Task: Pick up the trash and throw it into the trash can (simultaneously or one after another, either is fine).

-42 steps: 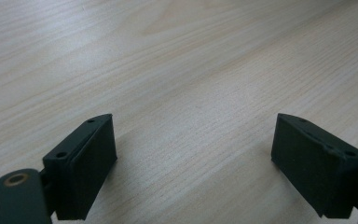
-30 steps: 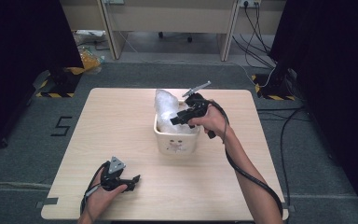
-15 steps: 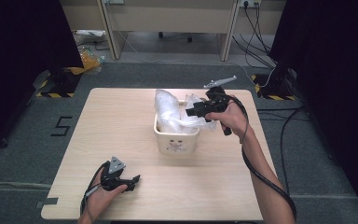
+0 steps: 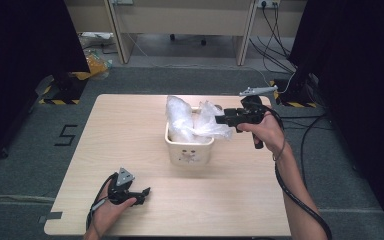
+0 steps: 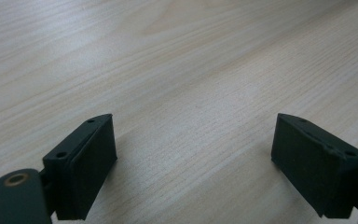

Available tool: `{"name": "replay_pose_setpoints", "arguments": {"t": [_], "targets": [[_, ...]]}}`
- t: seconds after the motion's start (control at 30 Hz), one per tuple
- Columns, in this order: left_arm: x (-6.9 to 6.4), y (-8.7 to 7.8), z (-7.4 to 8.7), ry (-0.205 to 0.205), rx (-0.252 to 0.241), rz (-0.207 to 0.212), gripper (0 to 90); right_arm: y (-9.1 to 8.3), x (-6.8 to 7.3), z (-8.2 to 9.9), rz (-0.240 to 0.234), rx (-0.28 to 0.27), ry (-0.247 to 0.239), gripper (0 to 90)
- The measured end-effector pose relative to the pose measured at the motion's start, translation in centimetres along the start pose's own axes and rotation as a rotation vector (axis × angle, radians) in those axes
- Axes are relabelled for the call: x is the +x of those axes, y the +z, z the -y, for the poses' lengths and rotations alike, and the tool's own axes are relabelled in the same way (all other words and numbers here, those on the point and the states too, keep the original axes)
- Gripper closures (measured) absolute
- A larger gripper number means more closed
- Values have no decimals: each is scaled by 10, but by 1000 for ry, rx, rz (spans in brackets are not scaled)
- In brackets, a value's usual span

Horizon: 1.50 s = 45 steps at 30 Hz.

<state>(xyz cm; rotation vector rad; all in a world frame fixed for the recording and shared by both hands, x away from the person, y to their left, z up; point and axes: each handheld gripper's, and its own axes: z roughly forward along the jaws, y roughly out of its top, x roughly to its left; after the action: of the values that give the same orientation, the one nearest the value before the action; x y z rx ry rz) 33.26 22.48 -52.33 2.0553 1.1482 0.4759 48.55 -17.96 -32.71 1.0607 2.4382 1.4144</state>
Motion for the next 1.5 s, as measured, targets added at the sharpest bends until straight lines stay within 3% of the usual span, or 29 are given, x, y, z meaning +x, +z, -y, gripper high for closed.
{"name": "replay_pose_setpoints", "arguments": {"t": [0.97, 1.5], "targets": [[0, 0, 0, 0, 0, 0, 131, -43, -20, 51, 97, -46, 72, 320], [0, 0, 0, 1, -2, -2, 131, -60, -23, 100, 190, -55, 97, 294]]}}
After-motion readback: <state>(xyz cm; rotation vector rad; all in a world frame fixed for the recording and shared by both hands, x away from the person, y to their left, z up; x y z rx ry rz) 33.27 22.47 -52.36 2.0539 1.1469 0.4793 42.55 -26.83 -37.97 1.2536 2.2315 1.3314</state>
